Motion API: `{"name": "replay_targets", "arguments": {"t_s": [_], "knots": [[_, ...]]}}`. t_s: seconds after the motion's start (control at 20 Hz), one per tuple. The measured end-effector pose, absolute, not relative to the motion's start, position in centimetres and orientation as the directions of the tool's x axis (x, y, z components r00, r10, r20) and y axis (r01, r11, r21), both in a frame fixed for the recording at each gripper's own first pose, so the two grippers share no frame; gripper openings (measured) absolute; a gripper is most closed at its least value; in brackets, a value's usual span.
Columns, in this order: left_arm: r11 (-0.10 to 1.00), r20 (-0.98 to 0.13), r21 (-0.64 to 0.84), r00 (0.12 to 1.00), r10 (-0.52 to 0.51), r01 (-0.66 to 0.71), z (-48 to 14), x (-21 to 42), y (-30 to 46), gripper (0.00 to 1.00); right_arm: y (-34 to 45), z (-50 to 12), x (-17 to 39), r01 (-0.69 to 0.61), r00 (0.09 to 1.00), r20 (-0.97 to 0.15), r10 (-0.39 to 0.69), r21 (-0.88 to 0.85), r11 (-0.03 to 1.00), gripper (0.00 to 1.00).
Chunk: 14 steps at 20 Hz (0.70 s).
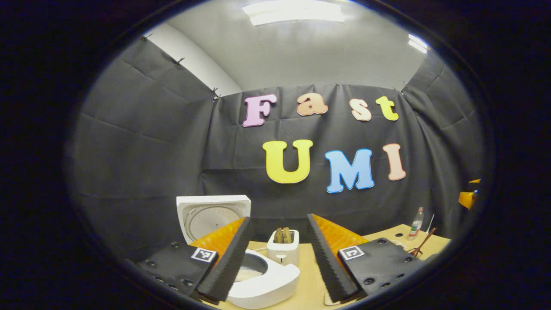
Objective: Close the left gripper, press the button to open the rice cooker; take a wooden spoon from the chopstick holder with the right hand, scoop a spoonful of rice and pour it into the rice cooker, then put the wooden spoon back into the chopstick holder.
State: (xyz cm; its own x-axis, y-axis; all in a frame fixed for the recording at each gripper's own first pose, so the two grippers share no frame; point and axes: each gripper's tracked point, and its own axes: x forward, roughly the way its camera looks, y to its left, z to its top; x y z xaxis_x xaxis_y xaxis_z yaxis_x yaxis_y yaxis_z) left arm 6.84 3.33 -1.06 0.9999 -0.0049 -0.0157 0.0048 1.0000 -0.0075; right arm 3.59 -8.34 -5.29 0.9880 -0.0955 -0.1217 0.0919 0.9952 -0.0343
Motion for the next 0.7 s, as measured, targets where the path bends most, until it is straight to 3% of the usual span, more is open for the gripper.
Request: {"name": "replay_targets", "arguments": {"t_s": [0.05, 0.15, 0.3, 0.6, 0.7], "knots": [[1.0, -0.013, -0.004, 1.0, -0.004, 0.004, -1.0, 6.3, 3.1, 0.99, -8.8, -5.7, 4.2, 0.096, 0.987, -0.126, -0.099, -0.029, 0.995, 0.96], [1.0, -0.005, -0.007, 1.0, -0.002, 0.002, -0.6, 5.2, 2.3, 1.0, -9.4, -6.4, 5.4, 0.097, 0.986, -0.137, -0.098, -0.016, 0.995, 0.96], [1.0, -0.011, -0.024, 1.0, 0.0, 0.0, -0.3, 3.8, 1.5, 0.94, -10.4, -8.3, 7.4, 0.098, 0.98, -0.176, -0.098, -0.007, 0.995, 0.96], [0.999, -0.031, 0.003, 0.999, 0.034, -0.034, -0.1, 1.4, 1.4, 0.98, -12.1, -13.8, 11.0, 0.1, 0.957, -0.279, -0.084, 0.041, 0.994, 0.96], [0.998, -0.035, 0.014, 0.998, 0.053, -0.053, 0.1, 0.6, 1.6, 0.94, -12.3, -15.8, 12.2, 0.099, 0.945, -0.318, -0.071, 0.075, 0.992, 0.96]]}}
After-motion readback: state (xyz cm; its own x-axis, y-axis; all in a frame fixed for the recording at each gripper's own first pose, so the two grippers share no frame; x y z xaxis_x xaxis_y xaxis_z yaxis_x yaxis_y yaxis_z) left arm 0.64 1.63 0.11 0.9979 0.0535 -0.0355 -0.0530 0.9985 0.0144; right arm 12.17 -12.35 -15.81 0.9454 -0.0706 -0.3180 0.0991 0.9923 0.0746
